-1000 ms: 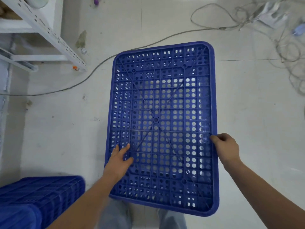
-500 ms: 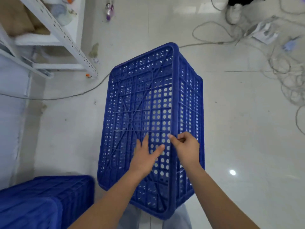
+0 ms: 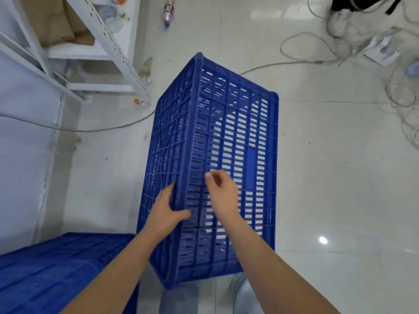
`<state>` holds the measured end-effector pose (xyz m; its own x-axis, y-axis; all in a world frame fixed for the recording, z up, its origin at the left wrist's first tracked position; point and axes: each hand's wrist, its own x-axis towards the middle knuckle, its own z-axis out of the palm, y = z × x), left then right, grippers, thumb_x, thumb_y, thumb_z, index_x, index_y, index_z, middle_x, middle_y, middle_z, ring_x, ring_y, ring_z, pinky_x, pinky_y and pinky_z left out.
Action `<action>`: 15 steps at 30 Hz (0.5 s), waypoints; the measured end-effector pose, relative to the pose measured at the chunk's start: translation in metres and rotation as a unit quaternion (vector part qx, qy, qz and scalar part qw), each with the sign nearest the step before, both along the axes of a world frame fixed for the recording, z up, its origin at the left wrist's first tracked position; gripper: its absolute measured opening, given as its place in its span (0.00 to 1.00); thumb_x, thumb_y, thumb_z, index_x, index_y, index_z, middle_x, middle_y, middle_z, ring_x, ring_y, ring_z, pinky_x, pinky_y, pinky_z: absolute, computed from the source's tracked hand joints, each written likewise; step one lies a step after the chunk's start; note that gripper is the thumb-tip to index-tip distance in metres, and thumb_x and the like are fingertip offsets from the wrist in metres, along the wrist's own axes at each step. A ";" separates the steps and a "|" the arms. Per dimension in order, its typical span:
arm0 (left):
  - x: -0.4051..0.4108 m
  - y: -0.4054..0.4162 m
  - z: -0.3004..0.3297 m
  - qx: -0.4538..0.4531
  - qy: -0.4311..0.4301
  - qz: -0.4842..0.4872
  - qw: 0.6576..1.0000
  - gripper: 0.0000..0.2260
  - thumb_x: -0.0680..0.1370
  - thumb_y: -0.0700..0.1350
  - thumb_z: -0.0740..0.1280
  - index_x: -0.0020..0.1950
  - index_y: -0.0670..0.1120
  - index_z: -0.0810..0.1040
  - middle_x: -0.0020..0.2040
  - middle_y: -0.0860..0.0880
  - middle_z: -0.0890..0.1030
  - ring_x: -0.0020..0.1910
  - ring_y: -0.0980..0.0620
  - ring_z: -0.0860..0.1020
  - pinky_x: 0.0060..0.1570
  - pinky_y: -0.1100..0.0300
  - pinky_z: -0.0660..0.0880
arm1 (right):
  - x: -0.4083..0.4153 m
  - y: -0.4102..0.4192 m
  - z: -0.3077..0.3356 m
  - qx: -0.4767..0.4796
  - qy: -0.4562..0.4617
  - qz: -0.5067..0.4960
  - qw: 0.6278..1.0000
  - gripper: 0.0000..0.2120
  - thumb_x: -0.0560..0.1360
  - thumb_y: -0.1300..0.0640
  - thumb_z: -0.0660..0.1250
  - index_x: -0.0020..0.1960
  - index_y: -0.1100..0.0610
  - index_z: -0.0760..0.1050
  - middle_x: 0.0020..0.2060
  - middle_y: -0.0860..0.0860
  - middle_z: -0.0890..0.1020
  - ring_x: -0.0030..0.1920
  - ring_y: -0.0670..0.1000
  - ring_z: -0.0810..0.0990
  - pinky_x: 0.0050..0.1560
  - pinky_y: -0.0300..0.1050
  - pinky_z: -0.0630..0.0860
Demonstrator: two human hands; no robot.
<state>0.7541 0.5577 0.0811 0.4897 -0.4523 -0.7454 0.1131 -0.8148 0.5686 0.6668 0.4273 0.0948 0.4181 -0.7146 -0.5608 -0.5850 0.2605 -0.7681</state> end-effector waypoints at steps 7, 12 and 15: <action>0.063 0.038 -0.011 -0.020 0.076 0.117 0.990 0.36 0.60 0.38 0.65 0.68 0.50 0.67 0.61 0.43 0.76 0.51 0.48 0.77 0.46 0.55 0.75 | -0.056 -0.064 -0.050 -0.021 0.213 -0.102 0.971 0.33 0.78 0.54 0.63 0.77 0.62 0.53 0.75 0.59 0.60 0.75 0.58 0.59 0.73 0.49 0.57; 0.084 0.057 -0.029 -0.016 0.122 0.184 0.975 0.31 0.58 0.35 0.62 0.61 0.49 0.70 0.56 0.43 0.78 0.48 0.47 0.77 0.44 0.53 0.74 | -0.062 -0.067 -0.073 0.181 0.152 -0.066 0.969 0.17 0.81 0.48 0.57 0.60 0.58 0.75 0.64 0.57 0.77 0.64 0.59 0.75 0.67 0.54 0.70; 0.084 0.067 -0.047 -0.002 0.144 0.222 0.964 0.26 0.67 0.32 0.61 0.62 0.50 0.70 0.56 0.44 0.77 0.51 0.46 0.76 0.48 0.51 0.74 | -0.049 -0.056 -0.080 0.202 0.109 -0.105 0.968 0.18 0.81 0.46 0.56 0.53 0.57 0.78 0.58 0.57 0.81 0.62 0.60 0.77 0.67 0.58 0.70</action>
